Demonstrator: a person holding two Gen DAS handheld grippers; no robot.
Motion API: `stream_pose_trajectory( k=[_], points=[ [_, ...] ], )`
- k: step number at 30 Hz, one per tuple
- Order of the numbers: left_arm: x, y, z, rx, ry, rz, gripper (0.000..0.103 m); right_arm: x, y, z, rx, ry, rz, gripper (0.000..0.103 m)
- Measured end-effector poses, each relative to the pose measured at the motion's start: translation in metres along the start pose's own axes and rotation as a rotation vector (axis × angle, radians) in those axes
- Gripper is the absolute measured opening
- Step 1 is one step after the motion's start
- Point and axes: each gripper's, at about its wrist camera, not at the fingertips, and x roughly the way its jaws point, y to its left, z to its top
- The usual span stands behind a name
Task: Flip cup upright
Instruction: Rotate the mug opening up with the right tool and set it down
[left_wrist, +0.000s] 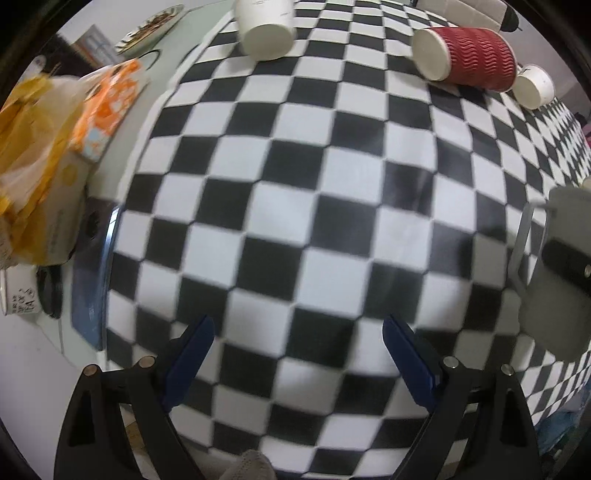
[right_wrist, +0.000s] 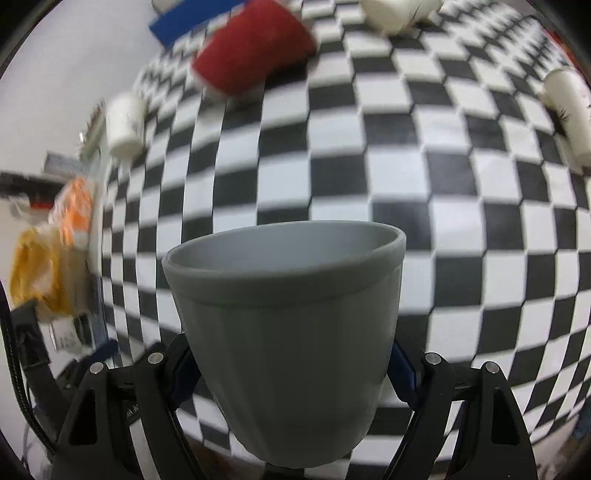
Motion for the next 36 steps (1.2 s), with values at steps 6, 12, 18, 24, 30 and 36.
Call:
stream_pose_trajectory(
  k=[6, 12, 18, 24, 30, 36],
  points=[
    [0.011, -0.035, 0.030, 0.017, -0.016, -0.035, 0.093, -0.006, -0.019, 0.035, 0.002, -0.259, 0.004, 0.085],
    [0.019, -0.054, 0.044, 0.050, -0.020, -0.037, 0.093, -0.006, -0.024, 0.043, -0.076, -0.500, -0.062, 0.085],
    [0.019, -0.061, 0.028, 0.067, -0.028, -0.026, 0.093, 0.002, -0.014, 0.023, -0.135, -0.541, -0.129, 0.085],
    [0.010, -0.032, 0.009, 0.034, -0.100, -0.030, 0.093, 0.008, -0.006, 0.003, -0.148, -0.454, -0.192, 0.086],
    [-0.018, -0.023, -0.009, 0.023, -0.215, 0.016, 0.096, -0.007, -0.004, -0.014, -0.100, -0.418, -0.246, 0.092],
    [-0.051, -0.015, -0.012, 0.039, -0.306, 0.000, 0.097, -0.038, 0.002, -0.042, -0.092, -0.432, -0.300, 0.093]
  ],
)
